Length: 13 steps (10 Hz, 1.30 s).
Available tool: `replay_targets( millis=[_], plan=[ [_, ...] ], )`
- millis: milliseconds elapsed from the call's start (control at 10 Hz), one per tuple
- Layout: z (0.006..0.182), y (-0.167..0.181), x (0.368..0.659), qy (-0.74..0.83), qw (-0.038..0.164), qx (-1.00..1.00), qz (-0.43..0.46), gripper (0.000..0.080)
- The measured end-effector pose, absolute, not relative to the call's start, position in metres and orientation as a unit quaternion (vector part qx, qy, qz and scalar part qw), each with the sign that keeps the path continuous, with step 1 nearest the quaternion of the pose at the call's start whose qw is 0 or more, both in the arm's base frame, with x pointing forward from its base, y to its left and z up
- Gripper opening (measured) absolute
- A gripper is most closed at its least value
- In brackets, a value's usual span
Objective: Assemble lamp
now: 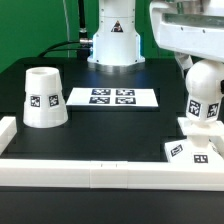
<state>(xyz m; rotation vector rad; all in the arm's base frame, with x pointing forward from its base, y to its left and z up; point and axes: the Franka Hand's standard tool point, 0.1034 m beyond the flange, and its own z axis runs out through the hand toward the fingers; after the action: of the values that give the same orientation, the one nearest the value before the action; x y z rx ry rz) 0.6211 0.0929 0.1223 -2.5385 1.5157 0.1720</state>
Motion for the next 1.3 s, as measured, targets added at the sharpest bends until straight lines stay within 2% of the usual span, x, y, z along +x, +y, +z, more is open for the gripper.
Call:
replay_targets(
  millis=[300, 600, 700, 1300],
  plan=[
    [0.1218, 0.0923, 0.6189, 0.399, 0.089, -0.911, 0.051, 0.0698],
    [0.1282, 0.0919, 0.6185, 0.233, 0.058, -0.97, 0.047, 0.0698],
    [0.1302, 0.0928, 0.6203, 0.171, 0.056, -0.983, 0.04, 0.0698],
    [0.1281, 0.0909, 0.62, -0.031, 0.06, -0.997, 0.029, 0.0698]
  ],
)
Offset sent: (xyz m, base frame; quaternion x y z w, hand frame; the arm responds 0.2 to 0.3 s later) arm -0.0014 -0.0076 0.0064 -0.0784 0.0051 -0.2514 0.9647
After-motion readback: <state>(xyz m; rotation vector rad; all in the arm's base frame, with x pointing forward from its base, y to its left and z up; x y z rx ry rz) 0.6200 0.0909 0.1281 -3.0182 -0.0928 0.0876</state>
